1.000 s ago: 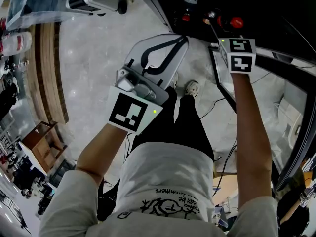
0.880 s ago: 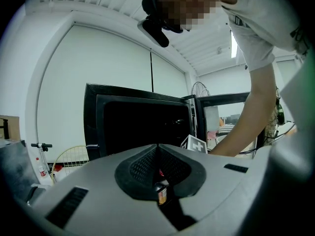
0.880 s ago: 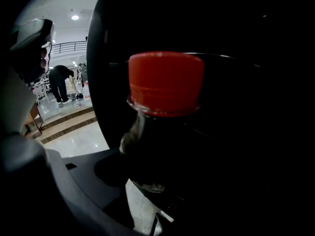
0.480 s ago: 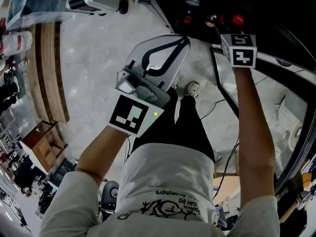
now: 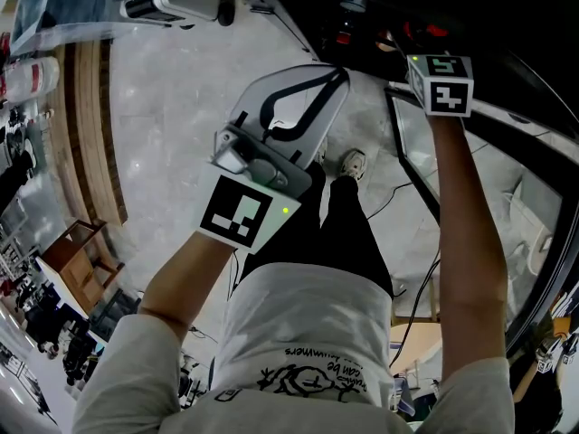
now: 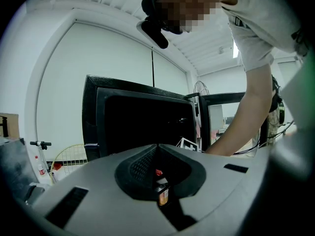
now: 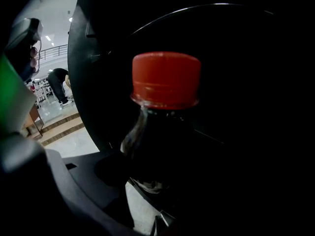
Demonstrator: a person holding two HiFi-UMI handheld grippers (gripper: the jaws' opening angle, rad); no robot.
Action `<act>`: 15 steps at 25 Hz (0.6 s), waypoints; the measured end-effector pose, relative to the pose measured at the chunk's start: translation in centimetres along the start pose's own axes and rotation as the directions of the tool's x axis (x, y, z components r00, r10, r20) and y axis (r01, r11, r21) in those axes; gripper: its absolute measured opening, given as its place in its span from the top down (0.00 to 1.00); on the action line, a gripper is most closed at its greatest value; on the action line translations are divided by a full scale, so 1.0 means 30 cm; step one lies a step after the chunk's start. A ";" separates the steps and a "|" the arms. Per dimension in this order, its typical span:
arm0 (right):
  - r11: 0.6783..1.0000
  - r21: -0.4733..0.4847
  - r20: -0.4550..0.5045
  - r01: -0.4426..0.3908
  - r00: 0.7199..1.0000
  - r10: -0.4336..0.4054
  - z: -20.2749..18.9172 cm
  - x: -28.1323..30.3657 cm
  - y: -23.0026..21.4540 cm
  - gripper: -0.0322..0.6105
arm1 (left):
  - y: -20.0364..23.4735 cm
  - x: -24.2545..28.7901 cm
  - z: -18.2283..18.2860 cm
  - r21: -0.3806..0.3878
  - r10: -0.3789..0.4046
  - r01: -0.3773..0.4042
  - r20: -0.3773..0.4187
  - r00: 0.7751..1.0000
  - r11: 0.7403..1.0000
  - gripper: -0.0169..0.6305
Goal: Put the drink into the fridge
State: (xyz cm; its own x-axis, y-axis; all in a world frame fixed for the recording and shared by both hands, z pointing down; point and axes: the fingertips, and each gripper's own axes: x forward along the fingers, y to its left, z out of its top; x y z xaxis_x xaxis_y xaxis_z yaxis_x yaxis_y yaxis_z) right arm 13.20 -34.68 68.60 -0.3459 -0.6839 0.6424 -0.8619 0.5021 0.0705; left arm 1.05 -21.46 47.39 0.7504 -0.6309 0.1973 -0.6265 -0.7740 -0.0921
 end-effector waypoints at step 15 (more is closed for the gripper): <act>0.997 0.073 0.051 -0.011 0.999 0.007 0.012 0.016 -0.013 0.40 | -0.003 -0.011 0.000 0.000 0.008 -0.008 -0.006 1.000 1.000 0.94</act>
State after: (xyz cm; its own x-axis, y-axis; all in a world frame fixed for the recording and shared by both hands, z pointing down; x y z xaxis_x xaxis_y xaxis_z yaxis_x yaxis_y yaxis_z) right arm 13.23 -35.39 68.60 -0.3709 -0.7065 0.6028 -0.8829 0.4696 0.0071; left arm 0.87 -21.18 47.34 0.7439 -0.6368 0.2027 -0.6325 -0.7688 -0.0940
